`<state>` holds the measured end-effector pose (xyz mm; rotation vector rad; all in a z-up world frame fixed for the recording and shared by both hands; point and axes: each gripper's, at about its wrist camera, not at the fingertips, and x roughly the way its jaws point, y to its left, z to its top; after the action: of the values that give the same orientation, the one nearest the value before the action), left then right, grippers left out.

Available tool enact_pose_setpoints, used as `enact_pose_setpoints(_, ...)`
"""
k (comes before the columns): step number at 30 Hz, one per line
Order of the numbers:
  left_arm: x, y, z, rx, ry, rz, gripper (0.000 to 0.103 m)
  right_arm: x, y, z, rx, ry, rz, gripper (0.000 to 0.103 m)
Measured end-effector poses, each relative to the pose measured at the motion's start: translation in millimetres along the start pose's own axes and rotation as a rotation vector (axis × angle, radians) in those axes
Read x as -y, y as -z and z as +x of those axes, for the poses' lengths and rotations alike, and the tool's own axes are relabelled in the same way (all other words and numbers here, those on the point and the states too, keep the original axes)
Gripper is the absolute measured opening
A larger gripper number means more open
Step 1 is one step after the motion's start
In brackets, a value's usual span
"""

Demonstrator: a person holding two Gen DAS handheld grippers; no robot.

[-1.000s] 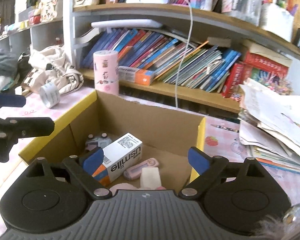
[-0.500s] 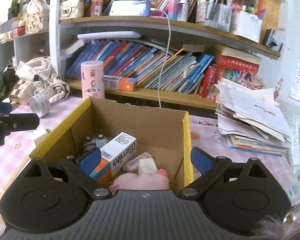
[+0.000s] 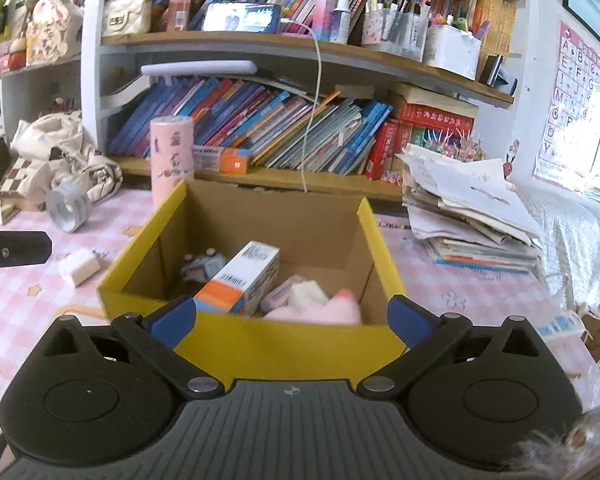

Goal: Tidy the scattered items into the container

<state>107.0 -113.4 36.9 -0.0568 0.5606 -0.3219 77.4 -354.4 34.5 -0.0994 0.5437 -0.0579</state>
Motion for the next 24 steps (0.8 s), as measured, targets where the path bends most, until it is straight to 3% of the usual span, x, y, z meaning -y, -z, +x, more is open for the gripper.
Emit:
enact_pose_setpoints(10, -23, 25, -20, -0.087, -0.037, 0.053, 0.100, -38, 24, -19, -0.066, 0.030, 0.010, 0.103)
enact_pose_setpoints(24, -58, 48, -55, -0.117, -0.039, 0.090, 0.101, -102, 40, -43, -0.094, -0.007, -0.040, 0.103)
